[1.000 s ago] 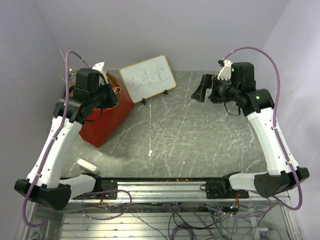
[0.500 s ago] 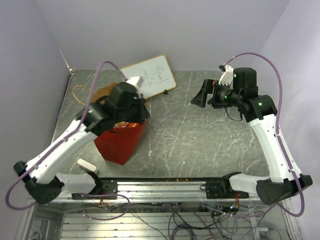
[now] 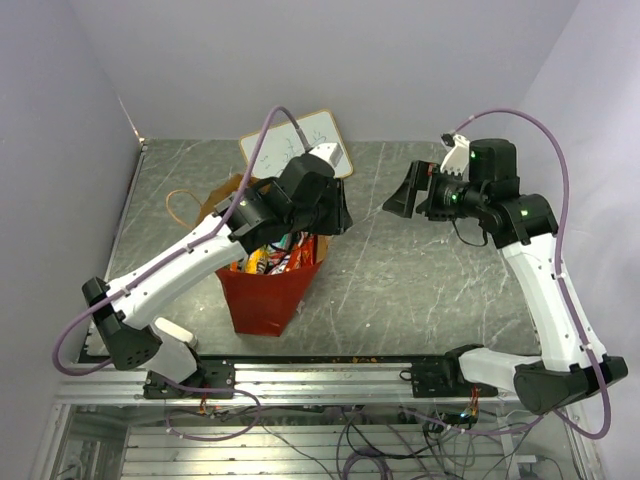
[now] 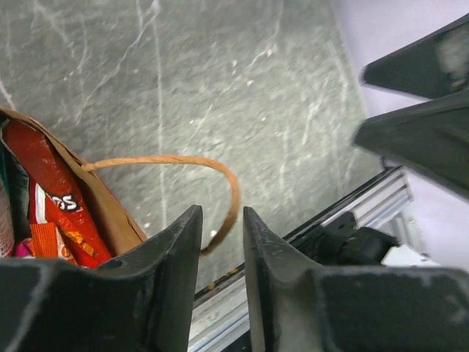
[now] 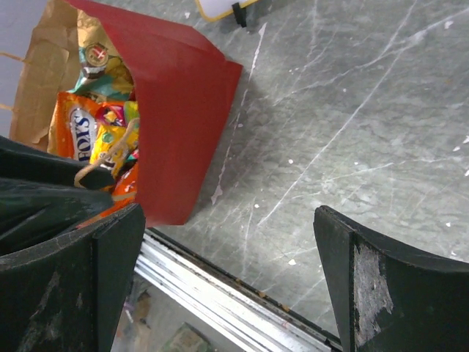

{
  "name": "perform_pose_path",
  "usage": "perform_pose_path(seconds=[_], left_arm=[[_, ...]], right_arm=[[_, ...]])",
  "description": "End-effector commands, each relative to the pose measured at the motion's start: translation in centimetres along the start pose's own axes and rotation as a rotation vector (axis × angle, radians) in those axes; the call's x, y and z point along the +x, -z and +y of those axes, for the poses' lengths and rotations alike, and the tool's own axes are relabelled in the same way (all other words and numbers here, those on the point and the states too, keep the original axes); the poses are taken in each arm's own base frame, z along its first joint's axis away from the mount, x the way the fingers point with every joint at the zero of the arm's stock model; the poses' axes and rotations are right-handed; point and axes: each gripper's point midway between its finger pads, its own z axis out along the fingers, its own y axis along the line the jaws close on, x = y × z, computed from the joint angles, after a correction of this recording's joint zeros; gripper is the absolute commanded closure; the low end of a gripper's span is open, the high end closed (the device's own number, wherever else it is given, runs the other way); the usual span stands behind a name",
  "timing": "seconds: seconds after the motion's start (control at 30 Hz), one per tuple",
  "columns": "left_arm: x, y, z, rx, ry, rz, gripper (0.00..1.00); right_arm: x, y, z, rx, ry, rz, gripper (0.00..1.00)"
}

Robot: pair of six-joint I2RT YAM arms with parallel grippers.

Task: Take the snacks out of the paper bag
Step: Move the paper bag to the center of the board.

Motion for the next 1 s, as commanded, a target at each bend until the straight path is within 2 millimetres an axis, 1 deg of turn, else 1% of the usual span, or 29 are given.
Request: perform_pose_path(seconds=[0.0,0.03,0.1,0.17,0.23,0.3,0.37,0.43,0.53,0.63,0.73,0.8,0.87,0.93,0.97], left_arm=[[-3.1,3.4,-2.1,0.08,-0.012,-0.092,0.52],[-3.1,4.0,-1.8,0.074,-0.019,-0.091,0.45],[-3.2,5.4,-1.4,0.077,-0.04,-0.092,0.37],[-3.5,6.9,-0.8,0.069,-0.055,-0.093,0.24],[-3.8,8.3,0.4,0.049,-0.062,-0.084,0.13],[-4.4,9.6,1.9,0.022,-0.068,-0.081,0.09],[-5.4,10.8,3.7,-0.024,-0.066,-0.085,0.07],[-6.8,11.9,6.1,-0.086,-0.057,-0.107,0.06],[-9.6,14.1,10.0,-0.218,-0.028,-0.179,0.07],[-11.3,16.2,14.3,-0.392,0.033,-0.238,0.08],[-11.8,18.1,17.9,-0.537,0.116,-0.295,0.09],[-11.7,19.4,19.5,-0.613,0.171,-0.334,0.09],[-11.5,20.9,20.4,-0.657,0.216,-0.389,0.09],[-11.1,22.6,20.7,-0.665,0.246,-0.46,0.08],[-10.6,22.8,21.3,-0.694,0.269,-0.47,0.09]], right_arm=[[0.7,-1.0,1.6,-0.099,-0.034,0.049,0.0],[0.7,-1.2,2.0,-0.124,-0.036,0.049,0.0],[0.6,-1.7,2.9,-0.169,-0.034,0.052,0.0],[0.8,-2.3,4.0,-0.207,-0.028,0.069,0.0],[1.4,-3.1,5.5,-0.239,-0.015,0.098,0.0],[2.1,-3.9,7.1,-0.264,-0.004,0.128,0.0],[3.4,-4.6,9.3,-0.289,0.018,0.17,0.0],[4.4,-5.4,10.7,-0.279,0.027,0.201,0.0],[5.1,-6.1,11.7,-0.258,0.011,0.225,0.0],[5.3,-6.6,12.9,-0.269,0.009,0.232,0.0],[5.5,-7.0,12.8,-0.231,0.014,0.247,0.0],[5.6,-7.2,12.8,-0.22,0.01,0.255,0.0],[5.8,-7.2,12.6,-0.202,0.007,0.268,0.0],[5.8,-7.3,11.9,-0.153,0.006,0.27,0.0],[5.9,-7.4,11.6,-0.134,0.008,0.272,0.0]])
